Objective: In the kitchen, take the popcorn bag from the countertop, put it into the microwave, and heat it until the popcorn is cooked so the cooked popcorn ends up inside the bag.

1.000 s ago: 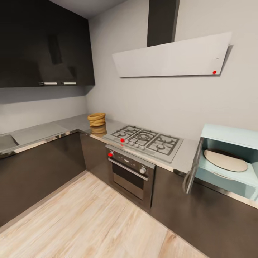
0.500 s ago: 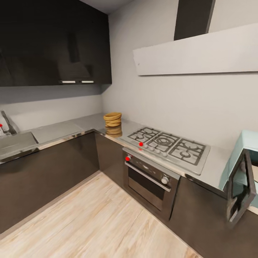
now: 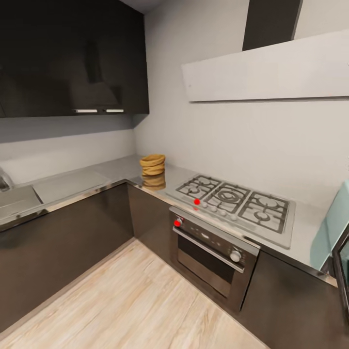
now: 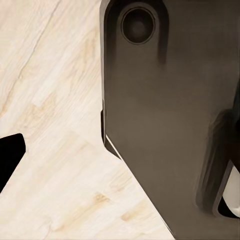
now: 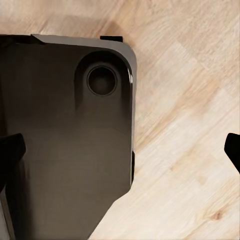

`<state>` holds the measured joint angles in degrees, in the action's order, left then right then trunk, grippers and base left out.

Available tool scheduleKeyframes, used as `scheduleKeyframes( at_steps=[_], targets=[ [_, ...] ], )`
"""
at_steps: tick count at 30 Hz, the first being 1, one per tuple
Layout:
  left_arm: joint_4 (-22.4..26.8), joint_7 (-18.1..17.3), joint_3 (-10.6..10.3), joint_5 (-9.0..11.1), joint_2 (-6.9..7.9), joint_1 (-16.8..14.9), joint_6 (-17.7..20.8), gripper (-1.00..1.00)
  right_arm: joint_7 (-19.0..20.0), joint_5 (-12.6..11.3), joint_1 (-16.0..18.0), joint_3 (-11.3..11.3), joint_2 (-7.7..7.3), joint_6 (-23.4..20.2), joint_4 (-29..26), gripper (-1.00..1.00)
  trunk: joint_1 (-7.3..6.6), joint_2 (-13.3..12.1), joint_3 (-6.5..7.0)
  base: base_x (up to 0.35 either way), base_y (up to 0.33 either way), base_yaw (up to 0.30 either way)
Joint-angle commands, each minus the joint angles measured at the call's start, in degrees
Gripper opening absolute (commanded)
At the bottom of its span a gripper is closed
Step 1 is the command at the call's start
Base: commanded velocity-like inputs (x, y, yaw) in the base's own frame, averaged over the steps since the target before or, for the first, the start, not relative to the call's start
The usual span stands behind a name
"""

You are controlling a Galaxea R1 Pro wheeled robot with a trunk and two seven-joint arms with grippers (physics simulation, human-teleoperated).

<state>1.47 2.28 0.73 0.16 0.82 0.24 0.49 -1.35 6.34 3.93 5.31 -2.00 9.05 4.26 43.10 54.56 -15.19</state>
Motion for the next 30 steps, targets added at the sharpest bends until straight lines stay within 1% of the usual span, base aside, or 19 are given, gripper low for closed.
scheduleKeyframes(
  at_steps=[1,17,30],
  targets=[
    [0.11,0.1,0.06,0.02,-0.02,0.02,0.05,1.0,-0.14,0.6,0.11,0.49,-0.02,0.42,0.27,1.0,0.03,0.04,-0.06,0.213,0.243,-0.126],
    [0.12,0.1,0.06,0.02,-0.03,0.06,0.04,1.0,-0.14,0.6,0.11,0.46,-0.02,0.39,0.24,1.0,0.03,0.04,-0.06,0.152,0.269,-0.015],
    [0.12,0.1,0.06,0.0,-0.03,0.04,0.06,1.0,-0.14,0.6,0.11,0.4,-0.02,0.52,0.22,1.0,0.03,0.04,-0.06,0.13,0.281,-0.146]
  ],
)
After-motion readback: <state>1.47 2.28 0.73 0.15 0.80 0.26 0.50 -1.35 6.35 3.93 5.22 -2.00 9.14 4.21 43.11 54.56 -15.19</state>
